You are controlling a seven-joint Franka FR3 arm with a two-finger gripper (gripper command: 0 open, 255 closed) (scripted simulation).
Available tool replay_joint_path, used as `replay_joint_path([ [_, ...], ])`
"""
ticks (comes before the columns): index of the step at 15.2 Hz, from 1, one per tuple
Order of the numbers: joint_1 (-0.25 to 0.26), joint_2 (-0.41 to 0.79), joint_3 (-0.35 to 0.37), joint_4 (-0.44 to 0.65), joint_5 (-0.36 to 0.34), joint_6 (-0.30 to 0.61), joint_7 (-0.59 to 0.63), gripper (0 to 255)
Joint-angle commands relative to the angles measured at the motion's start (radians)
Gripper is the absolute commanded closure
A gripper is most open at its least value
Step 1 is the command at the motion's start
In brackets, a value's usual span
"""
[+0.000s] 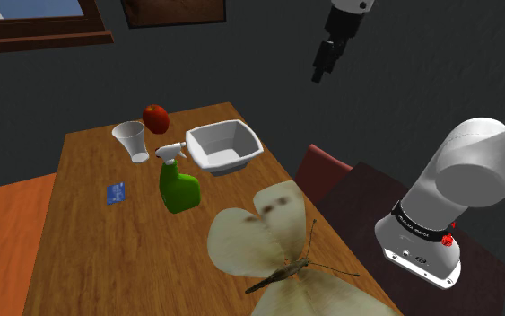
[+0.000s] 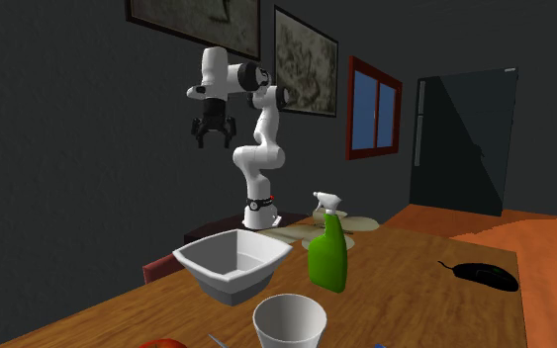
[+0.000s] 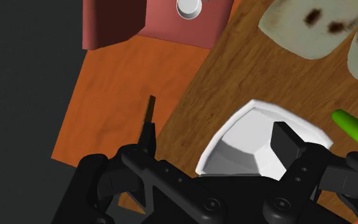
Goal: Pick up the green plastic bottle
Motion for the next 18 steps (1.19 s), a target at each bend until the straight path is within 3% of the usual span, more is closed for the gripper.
replay_joint_path([
  [1,0.030,0.034,-0.002,-0.017,0.020,0.069,-0.038,0],
  [10,0.178,0.252,-0.009,-0.028,0.136,0.362,-0.229,0],
  [18,0.318,0.464,-0.007,0.029,0.287,0.565,-0.449,0],
])
